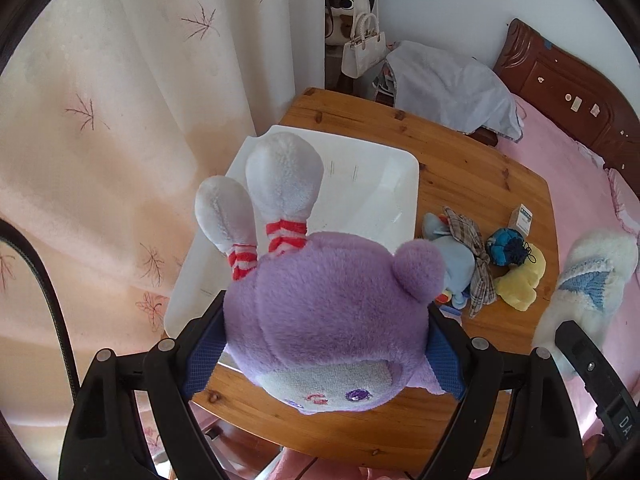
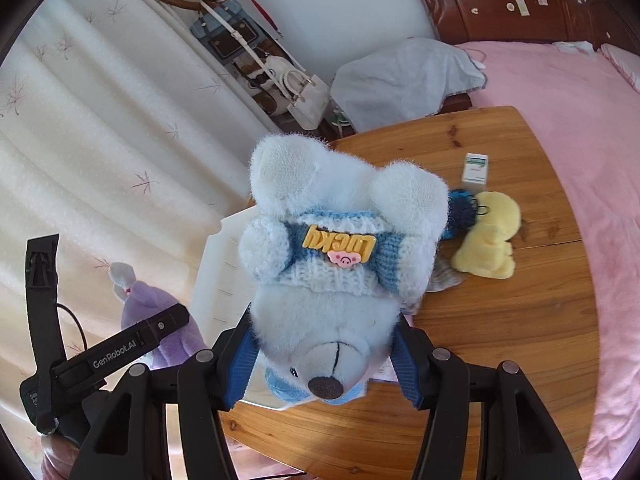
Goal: Organize objects
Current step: 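Carry the purple doll into the white tray with left tool while right tool drops the bear there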
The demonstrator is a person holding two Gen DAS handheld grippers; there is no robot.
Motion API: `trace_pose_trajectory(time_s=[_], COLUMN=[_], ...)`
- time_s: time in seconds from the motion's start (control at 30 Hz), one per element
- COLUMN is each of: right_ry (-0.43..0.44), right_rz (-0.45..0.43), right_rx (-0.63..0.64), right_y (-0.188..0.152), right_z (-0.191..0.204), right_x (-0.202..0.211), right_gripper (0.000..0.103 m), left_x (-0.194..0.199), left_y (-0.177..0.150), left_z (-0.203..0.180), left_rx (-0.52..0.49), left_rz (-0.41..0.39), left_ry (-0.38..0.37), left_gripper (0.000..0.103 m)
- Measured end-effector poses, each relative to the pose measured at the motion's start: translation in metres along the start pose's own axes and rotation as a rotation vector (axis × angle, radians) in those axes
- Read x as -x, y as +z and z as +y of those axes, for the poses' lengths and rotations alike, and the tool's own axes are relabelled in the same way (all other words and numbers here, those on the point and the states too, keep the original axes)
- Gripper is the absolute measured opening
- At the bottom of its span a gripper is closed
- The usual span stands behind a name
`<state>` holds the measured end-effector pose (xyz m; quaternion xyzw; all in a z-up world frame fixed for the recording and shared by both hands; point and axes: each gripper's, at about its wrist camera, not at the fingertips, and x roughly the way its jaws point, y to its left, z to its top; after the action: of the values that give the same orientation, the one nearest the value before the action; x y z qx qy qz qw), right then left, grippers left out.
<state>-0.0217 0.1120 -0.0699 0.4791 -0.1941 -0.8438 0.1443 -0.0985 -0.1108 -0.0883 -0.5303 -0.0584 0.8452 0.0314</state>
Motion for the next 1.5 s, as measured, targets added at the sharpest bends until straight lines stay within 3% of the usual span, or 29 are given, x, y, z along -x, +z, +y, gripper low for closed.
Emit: trace_pose_trajectory(time_s=[0.23,0.4,0.7,1.07,1.5], right_ry=[0.034,0.058,0.091,0.078,0.096], right_rz=[-0.011,-0.003,0.012,0.019,0.003], right_rx=[0.007,0.021,0.073,0.091,0.121], right_y=[-0.009,-0.014,-0.013,-0.011,-0.016], right_z=[0.041,0.066,0.095,0.105,0.104], right_x=[-0.026,-0.04,-0.059,-0.064,-0.043], right_gripper=[0.06,0.06,0.06,0.063,0.079], left_x=[-0.006,-0.011,-0.017,-0.018,-0.007], left_y=[0.015,0.023,0.033,0.038,0.039], left_z=[0.033,0.05,0.075,0.086,0.085], left_rx=[-0.058,-0.106,-0.1,-0.101,-0.094], left_rz=[-0.034,-0.034,-0.032,-0.053,-0.092], left_ry=[-0.014,0.015,0.044,0.033,-0.003], left_gripper=[0.089,0.089,0.09,0.09,0.091])
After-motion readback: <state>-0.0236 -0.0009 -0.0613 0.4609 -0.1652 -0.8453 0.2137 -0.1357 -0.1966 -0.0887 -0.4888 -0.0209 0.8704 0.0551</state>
